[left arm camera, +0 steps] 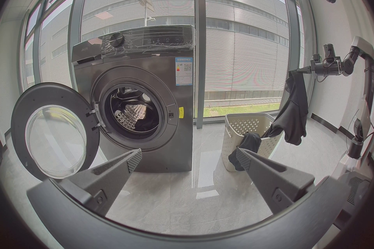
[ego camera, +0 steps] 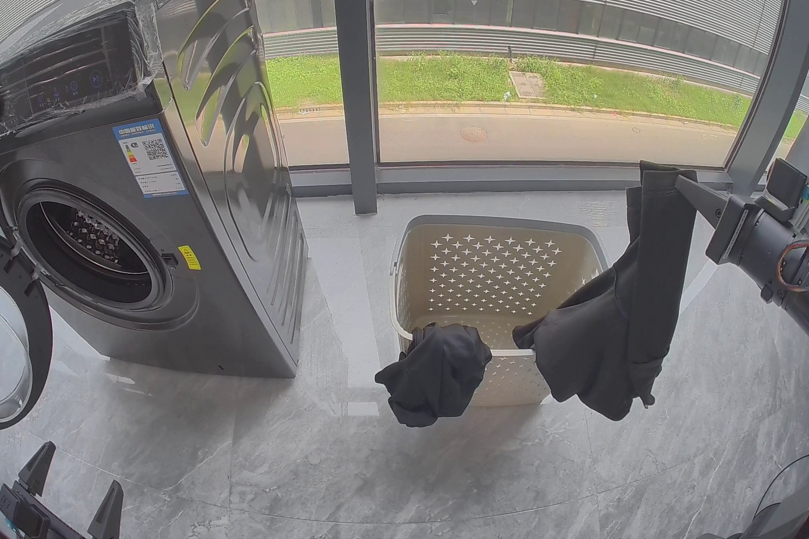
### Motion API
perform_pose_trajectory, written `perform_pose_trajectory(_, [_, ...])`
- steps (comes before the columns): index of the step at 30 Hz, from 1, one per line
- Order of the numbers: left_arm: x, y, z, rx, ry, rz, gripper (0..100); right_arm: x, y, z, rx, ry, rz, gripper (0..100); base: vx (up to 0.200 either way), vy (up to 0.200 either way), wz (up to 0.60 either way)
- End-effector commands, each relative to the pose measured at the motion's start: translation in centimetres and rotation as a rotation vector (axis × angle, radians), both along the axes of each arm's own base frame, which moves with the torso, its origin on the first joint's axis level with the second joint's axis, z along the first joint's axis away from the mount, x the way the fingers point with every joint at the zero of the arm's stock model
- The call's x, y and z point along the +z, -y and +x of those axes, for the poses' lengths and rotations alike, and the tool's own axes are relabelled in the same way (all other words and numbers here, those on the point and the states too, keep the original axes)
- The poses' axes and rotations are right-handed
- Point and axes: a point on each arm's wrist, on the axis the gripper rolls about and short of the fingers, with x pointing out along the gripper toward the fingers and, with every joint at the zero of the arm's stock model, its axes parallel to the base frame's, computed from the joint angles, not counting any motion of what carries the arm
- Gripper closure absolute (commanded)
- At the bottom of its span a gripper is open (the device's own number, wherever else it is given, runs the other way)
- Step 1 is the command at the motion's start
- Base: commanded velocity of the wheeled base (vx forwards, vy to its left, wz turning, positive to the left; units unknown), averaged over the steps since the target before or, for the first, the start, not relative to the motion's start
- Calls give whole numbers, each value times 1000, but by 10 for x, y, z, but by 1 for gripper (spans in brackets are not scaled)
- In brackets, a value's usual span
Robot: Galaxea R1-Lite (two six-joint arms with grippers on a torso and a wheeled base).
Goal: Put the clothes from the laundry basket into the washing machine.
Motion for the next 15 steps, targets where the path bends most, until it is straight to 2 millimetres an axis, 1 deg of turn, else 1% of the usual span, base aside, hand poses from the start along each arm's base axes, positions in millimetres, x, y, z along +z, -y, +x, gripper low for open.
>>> perform_pose_trajectory(1, [-5,0,0,0,-1,0,0,-5,-1,1,3,-17,-7,100,0,200,0])
perform_pose_trajectory(5, [-5,0,0,0,-2,-2,0,-6,-2,2,6,-21,-9,100,0,200,0])
perform_pose_trajectory(10, [-5,0,0,0,-2,-2,0,-11,-3,4,7,-44,-14,100,0,200,0])
perform_pose_trajectory(13, [-5,0,0,2,-2,-3,0,-17,-6,5,20,-67,-21,100,0,200,0])
perform_pose_trajectory(15, [-5,0,0,2,-2,-3,0,-18,-9,4,33,-69,-21,100,0,200,0])
